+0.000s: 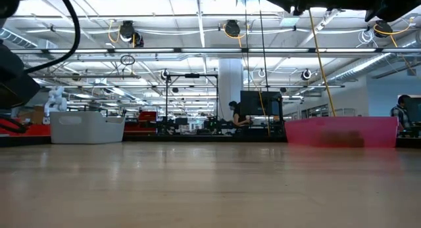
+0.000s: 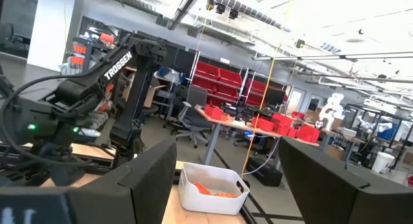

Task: Sort & place blocks by color
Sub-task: Put the orange gamepiece into the gray bin

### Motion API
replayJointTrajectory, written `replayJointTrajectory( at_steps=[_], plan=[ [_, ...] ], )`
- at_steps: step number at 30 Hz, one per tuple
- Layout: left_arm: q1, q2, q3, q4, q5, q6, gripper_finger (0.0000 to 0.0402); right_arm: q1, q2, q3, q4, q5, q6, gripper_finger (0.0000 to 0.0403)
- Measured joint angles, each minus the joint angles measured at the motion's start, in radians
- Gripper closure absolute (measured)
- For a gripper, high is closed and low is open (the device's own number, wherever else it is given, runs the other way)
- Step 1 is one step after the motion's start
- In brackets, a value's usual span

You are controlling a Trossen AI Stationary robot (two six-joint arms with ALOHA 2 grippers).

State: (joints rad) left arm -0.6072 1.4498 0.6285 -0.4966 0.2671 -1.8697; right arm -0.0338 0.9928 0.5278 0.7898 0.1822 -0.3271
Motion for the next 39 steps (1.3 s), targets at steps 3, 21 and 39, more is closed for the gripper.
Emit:
replayJointTrajectory(
  at_steps=[3, 21, 39],
  plan=[
    [0.031, 0.001, -0.001, -0.023, 0.031, 0.069, 0.0128, 0.000, 0.000, 0.000, 0.001, 0.000, 0.000, 0.0138],
    [0.288, 0.005, 0.188, -0.447, 0.009, 0.567, 0.0264, 0.000, 0.000, 0.000, 0.018, 0.000, -0.002, 0.0138],
    [1.073, 0.003, 0.637, -1.003, -0.570, 1.239, 0.0261, 0.000, 0.000, 0.000, 0.026, -0.003, 0.000, 0.0138]
  ],
)
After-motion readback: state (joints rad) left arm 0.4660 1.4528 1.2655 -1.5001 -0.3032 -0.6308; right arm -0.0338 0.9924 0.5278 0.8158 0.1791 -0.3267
